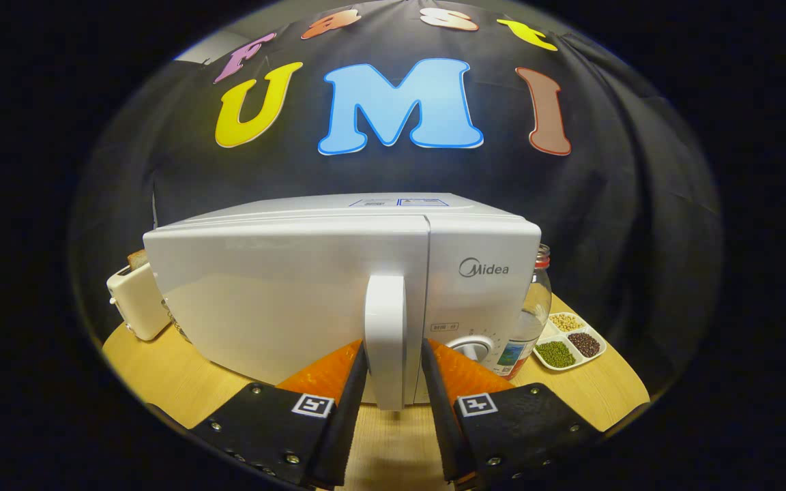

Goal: Open the microwave, put the food inside, and close the microwave door.

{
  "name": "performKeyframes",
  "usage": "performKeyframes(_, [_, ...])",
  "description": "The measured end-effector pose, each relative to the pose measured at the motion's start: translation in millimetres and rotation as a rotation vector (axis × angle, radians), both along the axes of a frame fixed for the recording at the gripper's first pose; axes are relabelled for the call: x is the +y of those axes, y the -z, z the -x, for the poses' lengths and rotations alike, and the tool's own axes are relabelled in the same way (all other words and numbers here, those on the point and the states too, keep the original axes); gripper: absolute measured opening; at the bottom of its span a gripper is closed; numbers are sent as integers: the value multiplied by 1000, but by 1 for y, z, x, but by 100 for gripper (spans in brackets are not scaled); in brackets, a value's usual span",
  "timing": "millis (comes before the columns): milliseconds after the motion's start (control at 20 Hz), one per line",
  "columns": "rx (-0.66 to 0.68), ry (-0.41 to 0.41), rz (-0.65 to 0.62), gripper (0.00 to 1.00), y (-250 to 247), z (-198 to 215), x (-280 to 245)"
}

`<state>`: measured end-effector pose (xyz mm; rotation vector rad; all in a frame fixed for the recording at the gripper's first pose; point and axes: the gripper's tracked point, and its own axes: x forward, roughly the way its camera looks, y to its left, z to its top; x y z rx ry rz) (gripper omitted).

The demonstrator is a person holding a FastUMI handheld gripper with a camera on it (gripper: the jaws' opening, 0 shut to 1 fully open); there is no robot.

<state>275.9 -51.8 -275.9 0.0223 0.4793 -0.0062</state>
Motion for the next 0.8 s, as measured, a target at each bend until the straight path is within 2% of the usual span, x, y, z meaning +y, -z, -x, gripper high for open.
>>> performKeyframes(150, [25,-10,-53,51,7,-1,7])
performKeyframes(200, [16,-11,-52,32,3,0,8])
performKeyframes(300, [19,-25,5,26,7,1,9])
performKeyframes(400, [35,-24,3,16,7,1,7])
performKeyframes(450, [43,-20,-9,7,6,-1,8])
performKeyframes(600, [82,-32,2,7,6,-2,8])
performKeyframes(800, [118,-2,-30,7,6,-1,6])
